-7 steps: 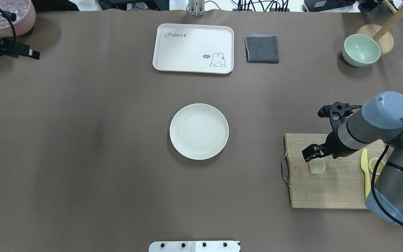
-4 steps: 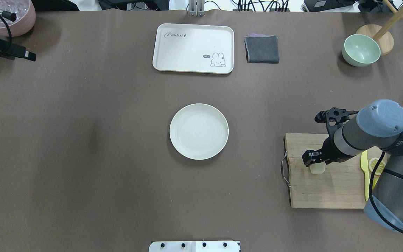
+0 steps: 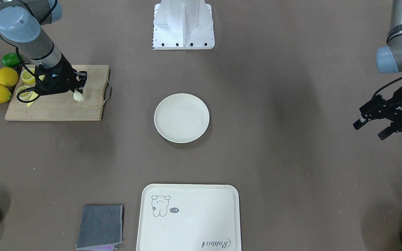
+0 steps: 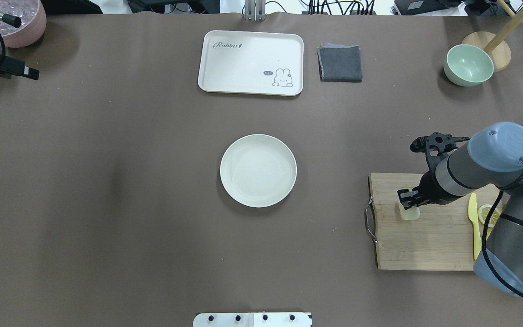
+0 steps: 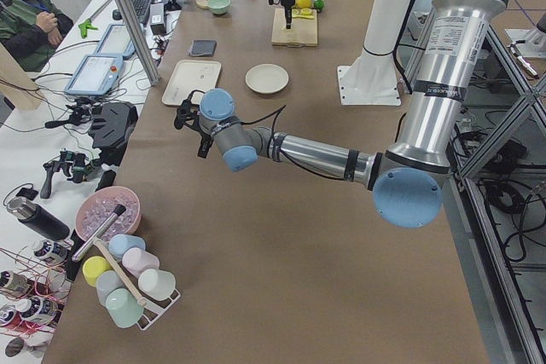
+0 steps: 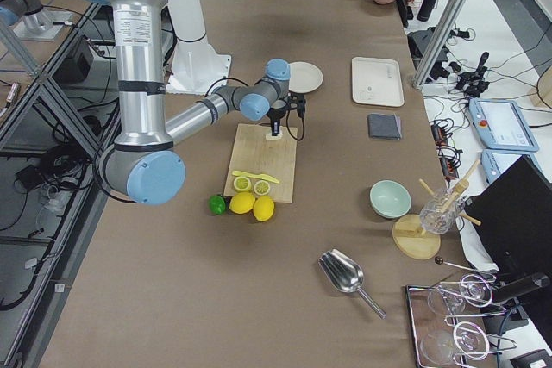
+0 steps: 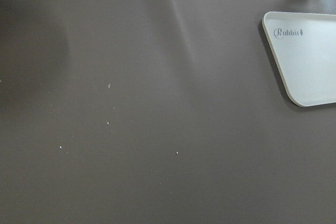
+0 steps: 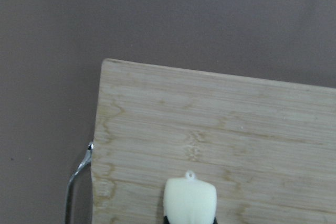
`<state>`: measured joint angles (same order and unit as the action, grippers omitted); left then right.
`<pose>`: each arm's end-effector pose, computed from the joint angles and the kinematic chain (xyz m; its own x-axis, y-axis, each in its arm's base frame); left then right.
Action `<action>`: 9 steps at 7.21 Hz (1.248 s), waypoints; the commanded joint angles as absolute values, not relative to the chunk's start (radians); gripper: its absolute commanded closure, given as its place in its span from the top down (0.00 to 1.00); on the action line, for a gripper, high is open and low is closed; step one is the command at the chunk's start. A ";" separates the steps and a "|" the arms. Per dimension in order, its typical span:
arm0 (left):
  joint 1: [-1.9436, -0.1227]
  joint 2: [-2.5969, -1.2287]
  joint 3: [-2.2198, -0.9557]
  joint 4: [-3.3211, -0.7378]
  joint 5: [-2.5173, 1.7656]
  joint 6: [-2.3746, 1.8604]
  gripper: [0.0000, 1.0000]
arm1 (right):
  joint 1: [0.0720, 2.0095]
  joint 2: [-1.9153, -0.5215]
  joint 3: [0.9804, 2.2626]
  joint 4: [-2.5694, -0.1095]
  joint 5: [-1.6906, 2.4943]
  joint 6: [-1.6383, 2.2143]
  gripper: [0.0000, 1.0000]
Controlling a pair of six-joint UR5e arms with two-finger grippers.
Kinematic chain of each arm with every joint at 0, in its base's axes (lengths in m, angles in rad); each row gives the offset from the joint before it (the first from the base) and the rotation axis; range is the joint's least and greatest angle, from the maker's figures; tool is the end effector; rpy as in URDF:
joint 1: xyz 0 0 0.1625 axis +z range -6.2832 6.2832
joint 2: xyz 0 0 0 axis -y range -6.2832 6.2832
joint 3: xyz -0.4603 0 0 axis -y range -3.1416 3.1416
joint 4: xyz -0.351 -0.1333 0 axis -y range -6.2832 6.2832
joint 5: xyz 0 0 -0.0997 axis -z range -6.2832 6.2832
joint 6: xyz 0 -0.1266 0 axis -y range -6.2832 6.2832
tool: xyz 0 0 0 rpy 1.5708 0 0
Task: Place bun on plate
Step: 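Carry the bun with the right gripper over the white plate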
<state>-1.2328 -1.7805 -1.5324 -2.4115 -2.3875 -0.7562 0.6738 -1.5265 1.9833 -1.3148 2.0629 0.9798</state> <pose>0.1497 -0.5495 0.5143 0.4414 0.2461 -0.8629 0.1747 0.9197 0.3517 -0.3322 -0.3593 0.4867 0.6628 -0.0992 0.7422 0.0733 0.9950 0.0676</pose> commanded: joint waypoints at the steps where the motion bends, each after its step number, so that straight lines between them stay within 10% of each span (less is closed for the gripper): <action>1: -1.232 -1.784 -1.526 -2.405 -2.385 -0.756 0.98 | 0.690 -1.379 1.984 -1.319 2.057 0.979 0.00; 9: -1.227 -1.828 -1.465 -2.413 -2.430 -0.773 0.98 | 0.565 -0.915 1.651 -1.239 1.890 0.962 0.00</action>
<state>-1.2259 -1.8196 -1.4665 -2.4131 -2.4092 -0.7710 0.5969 -0.9591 1.7318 -1.2924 1.9281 0.9684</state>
